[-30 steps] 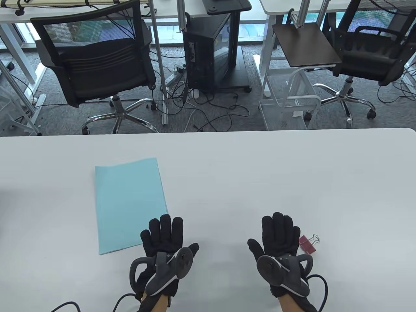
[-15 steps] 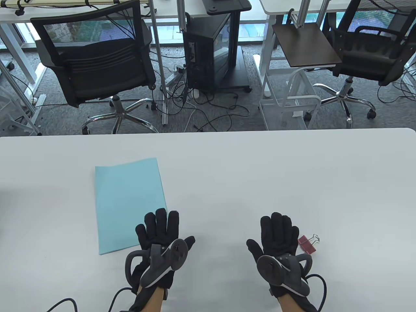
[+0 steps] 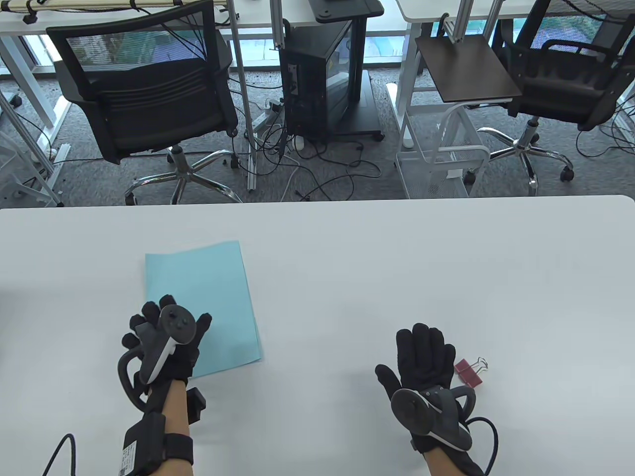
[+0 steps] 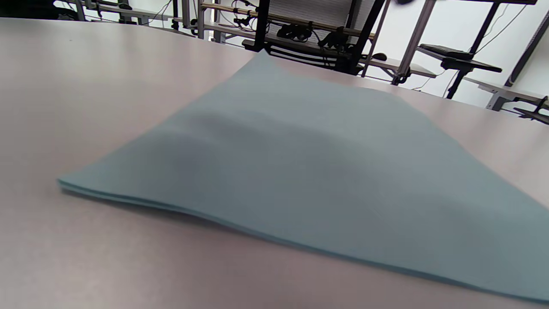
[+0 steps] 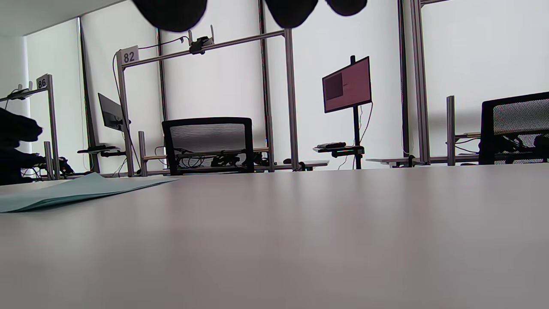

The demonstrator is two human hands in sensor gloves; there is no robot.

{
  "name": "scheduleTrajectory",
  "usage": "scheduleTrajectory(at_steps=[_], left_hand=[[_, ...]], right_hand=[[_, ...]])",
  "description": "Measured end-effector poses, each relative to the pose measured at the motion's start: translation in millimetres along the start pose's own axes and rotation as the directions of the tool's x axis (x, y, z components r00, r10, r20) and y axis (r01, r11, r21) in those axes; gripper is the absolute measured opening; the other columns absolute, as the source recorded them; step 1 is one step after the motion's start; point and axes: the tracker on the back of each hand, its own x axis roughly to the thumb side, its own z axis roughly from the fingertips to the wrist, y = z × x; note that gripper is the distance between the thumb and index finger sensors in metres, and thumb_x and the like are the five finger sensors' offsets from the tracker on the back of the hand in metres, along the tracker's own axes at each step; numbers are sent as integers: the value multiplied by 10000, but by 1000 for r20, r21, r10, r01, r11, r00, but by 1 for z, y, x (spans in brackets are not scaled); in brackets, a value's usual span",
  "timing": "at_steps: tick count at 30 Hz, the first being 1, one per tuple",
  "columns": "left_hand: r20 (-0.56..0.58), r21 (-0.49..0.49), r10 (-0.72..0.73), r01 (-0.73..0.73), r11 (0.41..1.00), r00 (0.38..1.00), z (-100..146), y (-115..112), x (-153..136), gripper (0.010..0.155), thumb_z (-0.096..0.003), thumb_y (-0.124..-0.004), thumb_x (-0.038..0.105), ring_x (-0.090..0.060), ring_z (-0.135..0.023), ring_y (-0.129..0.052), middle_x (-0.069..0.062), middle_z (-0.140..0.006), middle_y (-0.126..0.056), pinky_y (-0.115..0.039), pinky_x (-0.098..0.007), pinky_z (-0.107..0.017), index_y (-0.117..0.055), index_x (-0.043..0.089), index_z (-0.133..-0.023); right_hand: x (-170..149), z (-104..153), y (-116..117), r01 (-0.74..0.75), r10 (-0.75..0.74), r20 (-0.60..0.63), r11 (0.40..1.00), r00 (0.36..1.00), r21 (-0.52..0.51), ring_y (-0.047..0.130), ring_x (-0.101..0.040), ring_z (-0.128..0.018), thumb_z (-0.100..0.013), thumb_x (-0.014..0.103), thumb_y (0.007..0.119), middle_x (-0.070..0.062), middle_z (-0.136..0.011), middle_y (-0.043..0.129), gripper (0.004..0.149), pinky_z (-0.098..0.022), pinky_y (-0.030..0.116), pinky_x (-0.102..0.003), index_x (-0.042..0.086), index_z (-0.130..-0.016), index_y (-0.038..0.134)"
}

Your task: Clip paper with binder clip (Right hand to clip)

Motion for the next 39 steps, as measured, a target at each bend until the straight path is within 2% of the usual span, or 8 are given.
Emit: scheduleTrajectory(at_steps=[6,10,13,18,26,33,36,39], left_hand=[[-281,-50,109,-128,991,954,-16,-28,-27,1101,-548,-517,734,-681,-1028,-197,-430,-1186,-126,-260,-740,-728,-139,-102,-1156],[-347,-205,37,-115,972,937,-25,-39,-22,1161,-539,-561,738,-709,-1012,-268,-499,-1150,-130,-341,-757,-728,-164,-175,-1135],[-344,-177,-38,-25,984,938,-26,-31,-15,1148,-527,-593,721,-695,-978,-452,-511,-1141,-278,-486,-729,-725,-247,-190,-1134],[-354,-175,-130,71,982,926,-26,-16,-5,1021,-520,-718,622,-519,-923,-753,-375,-1111,-595,-700,-600,-705,-415,-130,-1139],[-338,-192,-130,66,979,932,-24,-13,4,871,-551,-769,515,-426,-887,-825,-274,-1074,-712,-754,-544,-682,-499,-66,-1140],[-330,-174,93,-158,972,939,-22,-15,-7,776,-571,-817,426,-322,-804,-840,-116,-978,-762,-765,-494,-671,-498,29,-1157],[-325,-145,212,-270,952,922,-19,-17,-14,590,-593,-808,366,-313,-806,-819,-42,-945,-748,-737,-508,-686,-582,156,-1096],[-248,-111,311,-346,932,918,-13,-15,-15,465,-606,-784,333,-390,-868,-782,-93,-1079,-648,-692,-533,-725,-577,294,-1020]], right_hand=[[1,-1,0,-1,1,6,1000,1000,4,182,-723,-922,-645,401,526,-480,-1103,196,781,-594,218,-794,-170,-1129,302],[1,-1,1,5,-5,6,1000,1000,13,185,-723,-922,-645,401,526,-480,-1103,198,781,-593,220,-795,-170,-1129,305],[2,-1,1,-2,2,5,1000,1000,17,188,-723,-922,-645,400,528,-481,-1103,201,780,-592,222,-796,-171,-1129,307],[1,-1,0,-3,3,-5,1000,1000,19,195,-727,-919,-643,396,538,-484,-1100,208,779,-589,230,-798,-172,-1126,312],[0,-1,1,12,-12,-11,1000,1000,26,212,-729,-919,-642,394,548,-488,-1098,222,780,-588,245,-802,-174,-1125,318],[0,-1,2,27,-27,-8,999,1000,35,221,-730,-920,-641,392,553,-489,-1099,231,779,-589,256,-802,-175,-1124,324],[-1,-1,2,45,-44,-9,998,999,45,225,-730,-920,-641,393,553,-489,-1100,234,779,-590,261,-804,-175,-1125,327],[-1,-1,2,55,-54,-8,997,998,48,232,-730,-921,-641,392,554,-488,-1101,241,778,-590,268,-804,-175,-1125,331]])
